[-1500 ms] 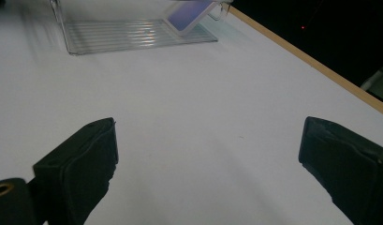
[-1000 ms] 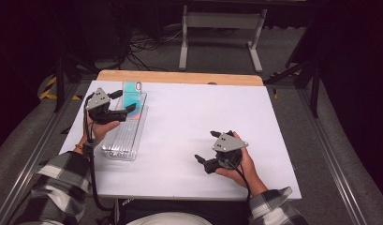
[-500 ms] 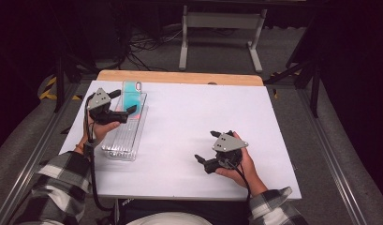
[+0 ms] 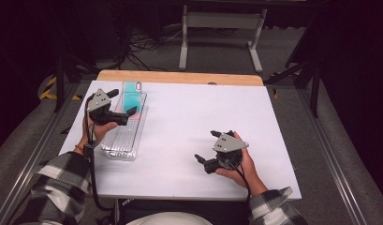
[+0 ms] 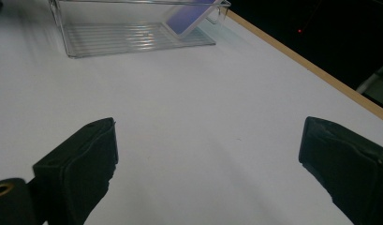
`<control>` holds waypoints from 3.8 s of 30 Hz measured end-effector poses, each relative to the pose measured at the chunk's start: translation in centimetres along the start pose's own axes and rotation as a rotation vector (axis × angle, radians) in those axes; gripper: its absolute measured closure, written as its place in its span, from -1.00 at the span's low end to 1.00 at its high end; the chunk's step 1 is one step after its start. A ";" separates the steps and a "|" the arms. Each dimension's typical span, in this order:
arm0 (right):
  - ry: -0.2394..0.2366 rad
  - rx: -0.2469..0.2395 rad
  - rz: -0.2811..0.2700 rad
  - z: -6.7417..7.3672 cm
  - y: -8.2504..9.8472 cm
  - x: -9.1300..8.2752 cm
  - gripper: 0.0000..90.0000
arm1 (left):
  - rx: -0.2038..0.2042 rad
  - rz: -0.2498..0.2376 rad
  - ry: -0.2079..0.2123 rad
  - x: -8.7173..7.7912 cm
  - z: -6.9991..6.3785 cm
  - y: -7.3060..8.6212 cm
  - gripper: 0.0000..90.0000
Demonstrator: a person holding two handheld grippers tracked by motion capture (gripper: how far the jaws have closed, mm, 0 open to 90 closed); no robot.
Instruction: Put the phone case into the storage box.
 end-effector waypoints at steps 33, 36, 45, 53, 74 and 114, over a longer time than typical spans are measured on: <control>0.026 0.002 -0.019 -0.4 -0.1 -0.6 -0.89 | 0.033 -0.042 0.076 -2.2 -2.7 -0.8 -0.94; 0.027 -0.002 -0.017 -0.4 -0.1 -0.6 -0.89 | 0.035 -0.048 0.078 -2.3 -2.9 -0.8 -0.94; 0.026 0.000 -0.015 -0.4 -0.1 -0.6 -0.89 | 0.040 -0.053 0.096 -2.8 -3.5 -1.1 -0.94; 0.029 0.001 -0.015 -0.5 0.0 -0.6 -0.89 | 0.050 -0.058 0.113 -3.1 -4.2 -1.3 -0.94; 0.034 0.002 -0.015 -0.5 0.0 -0.6 -0.89 | 0.069 -0.067 0.153 -3.4 -6.0 -1.5 -0.95; 0.064 -0.005 -0.072 -0.5 -0.4 -1.0 -0.89 | 0.080 -0.085 0.238 -4.8 -9.0 -1.7 -0.94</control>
Point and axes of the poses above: each handheld gripper's, and its own axes: x roughly forward along the jaws, y roughly out of its underside, z roughly to its left, the point moved 3 cm from there along x, roughly forward along the jaws, and after that the axes turned 8 degrees about -y, right-handed, at the moved point
